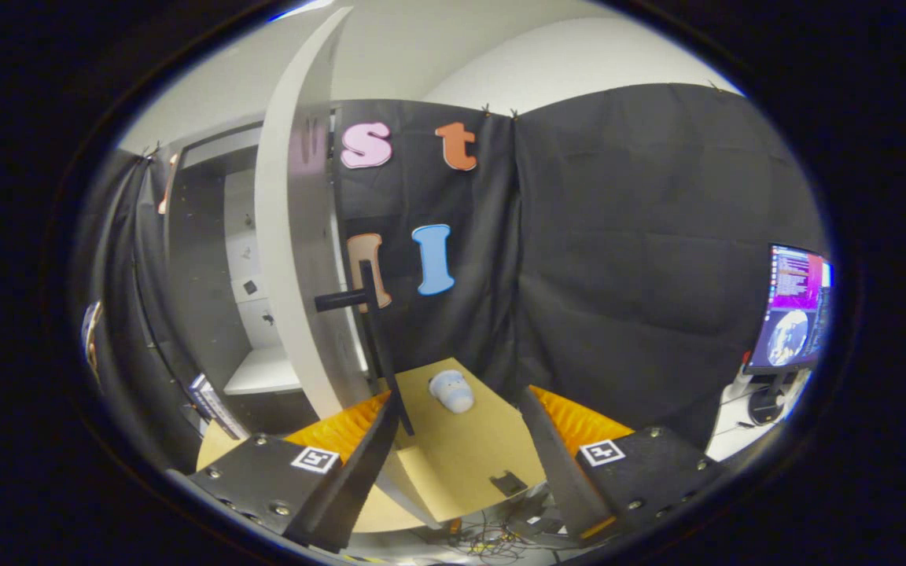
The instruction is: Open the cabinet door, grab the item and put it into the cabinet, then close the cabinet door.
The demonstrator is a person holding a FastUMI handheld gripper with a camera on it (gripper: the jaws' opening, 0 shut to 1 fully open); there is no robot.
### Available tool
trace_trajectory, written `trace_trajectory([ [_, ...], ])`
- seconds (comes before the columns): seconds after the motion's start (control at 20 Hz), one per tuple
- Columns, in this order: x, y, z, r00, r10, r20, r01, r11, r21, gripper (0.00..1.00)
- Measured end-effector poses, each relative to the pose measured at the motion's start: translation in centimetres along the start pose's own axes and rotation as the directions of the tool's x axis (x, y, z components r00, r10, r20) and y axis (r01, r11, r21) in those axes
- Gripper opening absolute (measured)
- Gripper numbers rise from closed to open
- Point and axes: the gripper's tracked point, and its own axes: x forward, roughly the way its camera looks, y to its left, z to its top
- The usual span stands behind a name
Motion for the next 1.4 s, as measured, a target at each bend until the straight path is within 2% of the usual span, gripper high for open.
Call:
trace_trajectory([
  [0.35,-0.2,7.2,-0.9,0.976,0.218,-0.025,-0.216,0.974,0.068,0.94],
  [0.75,0.3,11.9,-1.0,0.927,0.371,-0.061,-0.362,0.925,0.113,0.94],
  [1.05,0.8,15.7,-0.5,0.889,0.452,-0.071,-0.447,0.891,0.076,0.94],
  [1.4,0.5,17.7,-0.4,0.883,0.464,-0.072,-0.464,0.886,0.010,0.94],
])
